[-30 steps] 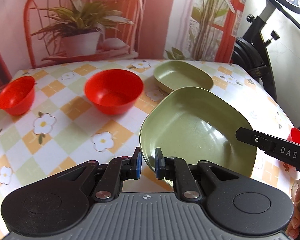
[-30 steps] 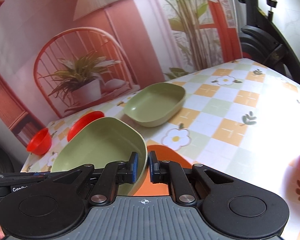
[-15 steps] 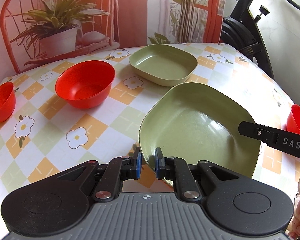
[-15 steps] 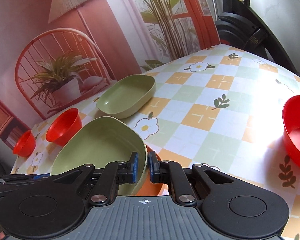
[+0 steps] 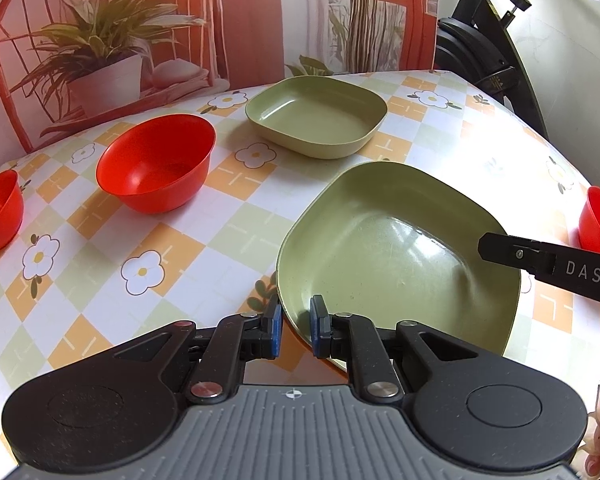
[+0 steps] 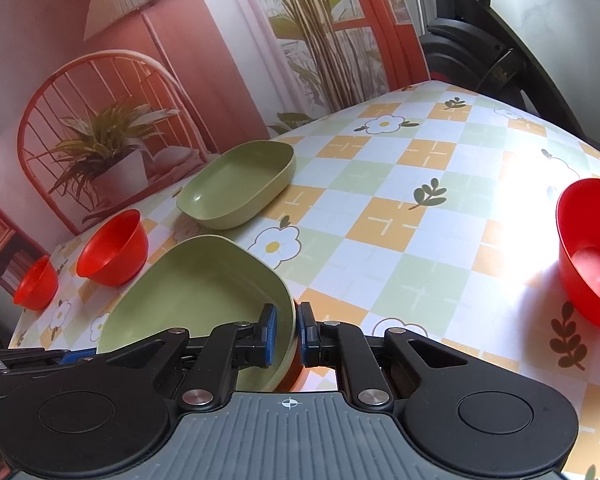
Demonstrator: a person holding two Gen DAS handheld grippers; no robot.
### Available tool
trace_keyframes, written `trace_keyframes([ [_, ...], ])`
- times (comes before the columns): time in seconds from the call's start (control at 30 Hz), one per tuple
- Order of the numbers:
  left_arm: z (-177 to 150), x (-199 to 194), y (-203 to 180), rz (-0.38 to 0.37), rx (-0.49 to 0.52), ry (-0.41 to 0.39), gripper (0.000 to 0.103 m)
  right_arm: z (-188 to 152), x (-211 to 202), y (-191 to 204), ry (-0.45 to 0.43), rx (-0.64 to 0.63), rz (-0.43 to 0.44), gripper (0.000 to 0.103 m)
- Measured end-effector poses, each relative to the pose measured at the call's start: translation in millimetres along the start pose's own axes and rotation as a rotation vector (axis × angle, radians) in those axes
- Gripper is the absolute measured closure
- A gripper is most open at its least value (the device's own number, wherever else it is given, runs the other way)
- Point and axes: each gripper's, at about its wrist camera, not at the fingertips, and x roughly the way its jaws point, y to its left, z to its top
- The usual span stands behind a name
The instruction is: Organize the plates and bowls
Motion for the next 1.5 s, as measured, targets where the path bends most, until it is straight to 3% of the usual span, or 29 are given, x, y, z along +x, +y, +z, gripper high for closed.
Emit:
trace_keyframes([
  [0.57, -5, -2, -1, 0.008, 0.042, -0.028, 0.081, 1, -3, 3, -0.033, -0.033, -0.037, 0.090],
  [0.67, -7, -2, 4, 0.018, 0.001, -0.031, 0.081, 0, -2, 3, -0.032, -0.032, -0.040, 0.089],
  [0.8, -14, -9, 15, 0.036, -0.096, -0.084, 0.067, -2, -1, 2, -0.030, -0.024, -0.042, 0.088],
  [0.93, -20, -15, 25, -0.001, -0.178, -0.123, 0.066, -3, -1, 2, -0.039, -0.016, -0.026, 0.085],
  [1.5, 3, -37, 48, 0.084, -0.214, -0.219, 0.065, 19, -14, 10, -0.117, -0.077, -0.034, 0.083],
])
